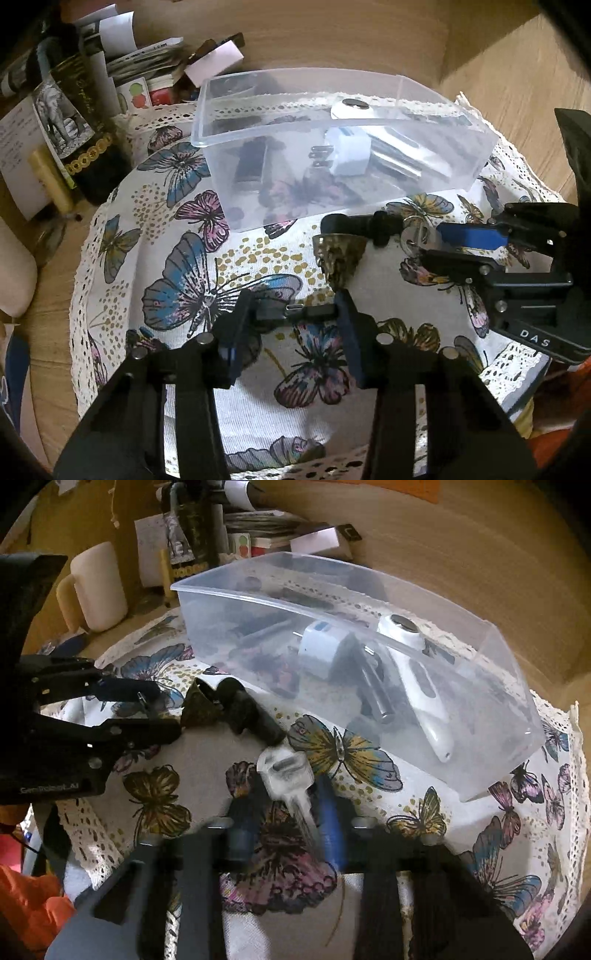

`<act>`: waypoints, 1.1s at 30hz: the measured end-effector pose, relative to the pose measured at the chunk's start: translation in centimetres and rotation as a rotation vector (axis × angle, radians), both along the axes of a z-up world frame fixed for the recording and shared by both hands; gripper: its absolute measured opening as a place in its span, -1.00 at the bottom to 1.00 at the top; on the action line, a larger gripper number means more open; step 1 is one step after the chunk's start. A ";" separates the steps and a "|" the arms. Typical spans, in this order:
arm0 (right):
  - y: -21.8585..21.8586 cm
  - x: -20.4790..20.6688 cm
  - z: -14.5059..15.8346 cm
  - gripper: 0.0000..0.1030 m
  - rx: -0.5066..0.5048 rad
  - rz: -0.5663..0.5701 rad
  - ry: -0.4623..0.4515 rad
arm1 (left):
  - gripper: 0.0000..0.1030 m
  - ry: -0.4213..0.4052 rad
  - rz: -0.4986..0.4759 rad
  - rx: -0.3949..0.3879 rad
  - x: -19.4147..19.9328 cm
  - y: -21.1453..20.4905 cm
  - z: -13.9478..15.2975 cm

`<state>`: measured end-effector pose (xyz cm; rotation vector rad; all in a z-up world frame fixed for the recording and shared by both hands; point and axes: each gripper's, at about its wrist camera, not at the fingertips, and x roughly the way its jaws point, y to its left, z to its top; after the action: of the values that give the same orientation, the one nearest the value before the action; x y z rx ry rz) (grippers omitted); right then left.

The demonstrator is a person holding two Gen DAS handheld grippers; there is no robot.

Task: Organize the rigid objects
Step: 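Grasp the small black clip with the left tool while the right tool grasps the silver key, then carry the clip into the clear box and open the left tool while the right tool releases the key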

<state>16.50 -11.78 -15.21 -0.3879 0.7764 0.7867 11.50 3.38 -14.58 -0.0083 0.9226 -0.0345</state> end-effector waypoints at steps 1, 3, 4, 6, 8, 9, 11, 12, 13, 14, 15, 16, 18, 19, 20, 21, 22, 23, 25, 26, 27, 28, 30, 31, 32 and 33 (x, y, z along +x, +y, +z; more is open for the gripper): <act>-0.1 0.0 0.0 -0.57 0.005 -0.005 0.002 | -0.15 -0.001 0.000 -0.002 0.0 0.1 0.0; -0.2 0.1 0.1 -0.57 0.012 -0.024 -0.003 | -0.15 -0.004 0.002 -0.014 -0.2 0.2 0.1; -0.4 0.1 0.2 -0.57 0.019 -0.030 -0.007 | -0.15 -0.007 0.005 -0.021 -0.3 0.4 0.3; -0.8 -0.2 0.6 -0.57 0.039 -0.044 -0.018 | -0.15 -0.018 0.011 -0.026 -0.5 0.6 0.6; -1.3 -0.4 1.1 -0.57 0.057 -0.057 -0.026 | -0.15 -0.041 0.020 -0.025 -0.8 0.9 1.2; -1.5 -0.6 1.4 -0.57 0.063 -0.061 -0.032 | -0.15 -0.051 0.021 -0.029 -1.0 1.0 1.6; -2.1 -0.9 2.1 -0.57 0.086 -0.077 -0.050 | -0.15 -0.077 0.027 -0.035 -1.4 1.3 2.4; -2.3 -1.0 2.4 -0.57 0.095 -0.080 -0.055 | -0.15 -0.086 0.028 -0.036 -1.4 1.3 2.7; -2.6 -1.1 2.8 -0.57 0.107 -0.087 -0.064 | -0.15 -0.099 0.029 -0.036 -1.5 1.4 3.1; -3.0 -1.3 3.3 -0.57 0.121 -0.096 -0.075 | -0.15 -0.115 0.029 -0.037 -1.6 1.5 3.7; -3.3 -1.4 3.8 -0.57 0.134 -0.102 -0.085 | -0.15 -0.122 0.027 -0.037 -1.6 1.5 3.9; -3.7 -1.5 4.3 -0.57 0.146 -0.110 -0.096 | -0.15 -0.134 0.027 -0.037 -1.6 1.6 4.3; -4.2 -1.6 5.3 -0.57 0.168 -0.126 -0.119 | -0.15 -0.157 0.031 -0.031 -1.5 1.7 5.0; -4.5 -1.7 5.8 -0.57 0.180 -0.133 -0.130 | -0.15 -0.167 0.031 -0.033 -1.4 1.7 5.4; -4.9 -1.7 6.4 -0.57 0.194 -0.143 -0.144 | -0.15 -0.179 0.030 -0.039 -1.3 1.8 5.9; -5.2 -1.7 6.7 -0.57 0.203 -0.148 -0.153 | -0.15 -0.189 0.030 -0.041 -1.2 1.8 6.3; -5.3 -1.7 7.3 -0.57 0.213 -0.153 -0.164 | -0.15 -0.203 0.030 -0.041 -1.1 1.8 6.7; -5.6 -1.7 7.8 -0.57 0.227 -0.157 -0.177 | -0.15 -0.220 0.030 -0.039 -0.9 1.7 7.2; -5.8 -1.7 8.9 -0.57 0.246 -0.166 -0.205 | -0.15 -0.246 0.032 -0.035 -0.7 1.7 7.9; -5.9 -1.7 9.3 -0.57 0.251 -0.169 -0.217 | -0.15 -0.260 0.032 -0.034 -0.3 1.8 8.4; -5.8 -1.6 9.7 -0.57 0.257 -0.171 -0.230 | -0.15 -0.266 0.033 -0.033 -0.2 1.8 8.6; -5.9 -1.5 10.4 -0.57 0.267 -0.176 -0.248 | -0.15 -0.275 0.036 -0.032 0.1 1.8 8.9; -5.9 -1.1 11.1 -0.57 0.279 -0.185 -0.272 | -0.15 -0.282 0.035 -0.037 0.9 1.9 9.4; -6.0 -0.9 11.5 -0.57 0.287 -0.189 -0.282 | -0.15 -0.283 0.032 -0.039 1.4 2.0 9.7; -6.1 -0.6 11.9 -0.57 0.297 -0.195 -0.288 | -0.15 -0.284 0.033 -0.037 1.9 2.0 9.8; -6.1 -0.3 12.2 -0.57 0.304 -0.198 -0.292 | -0.15 -0.283 0.033 -0.034 2.3 2.1 9.8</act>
<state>16.15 -17.87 -3.02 -0.1441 0.4055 0.6316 13.82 5.44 -4.75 -0.0493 0.6388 -0.0203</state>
